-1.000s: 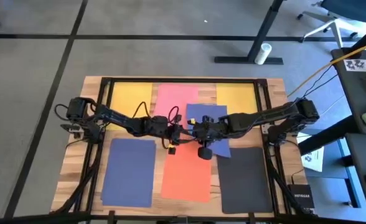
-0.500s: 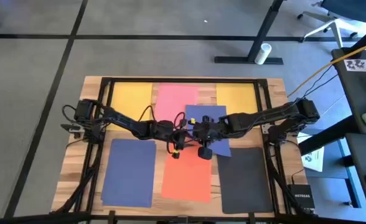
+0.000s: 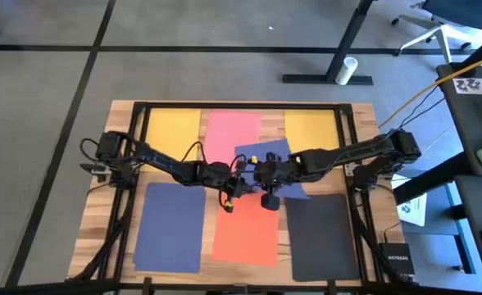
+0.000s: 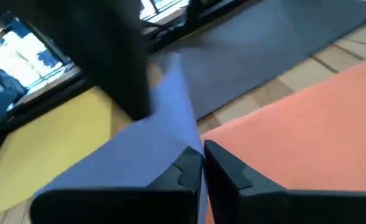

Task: Organize paper
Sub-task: Stack the violet paper on top of the stacked violet papers, then stack the yellow paper on top of the stacked yellow papers

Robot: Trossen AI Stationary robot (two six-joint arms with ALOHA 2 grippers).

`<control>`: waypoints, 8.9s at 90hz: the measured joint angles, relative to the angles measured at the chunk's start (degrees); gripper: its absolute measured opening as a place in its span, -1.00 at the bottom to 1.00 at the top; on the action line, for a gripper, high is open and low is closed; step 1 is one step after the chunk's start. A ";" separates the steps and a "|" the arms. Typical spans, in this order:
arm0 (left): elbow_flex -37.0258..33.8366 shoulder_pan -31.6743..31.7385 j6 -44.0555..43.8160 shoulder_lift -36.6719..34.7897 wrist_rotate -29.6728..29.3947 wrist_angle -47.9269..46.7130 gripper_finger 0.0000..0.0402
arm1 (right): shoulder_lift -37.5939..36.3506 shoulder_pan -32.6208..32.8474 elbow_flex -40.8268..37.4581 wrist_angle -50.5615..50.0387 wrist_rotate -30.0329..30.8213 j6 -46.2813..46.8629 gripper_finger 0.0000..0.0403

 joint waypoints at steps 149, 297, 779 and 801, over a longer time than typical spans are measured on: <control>-0.02 -56.86 -50.44 -19.19 -3.44 -72.06 -1.00 | -3.19 -0.04 4.92 -6.86 1.63 0.00 -0.91; -0.04 -58.48 -59.44 -19.04 6.17 -75.27 -0.29 | -3.15 -0.04 4.87 -6.60 3.27 1.57 -0.90; -18.91 13.19 -17.56 -8.48 2.76 12.91 -0.28 | -0.32 -16.96 -24.20 12.66 0.46 -4.77 -0.20; -18.88 13.19 -16.11 -8.48 2.76 13.86 -0.28 | 3.92 -16.92 -24.15 13.04 0.09 -7.83 -0.22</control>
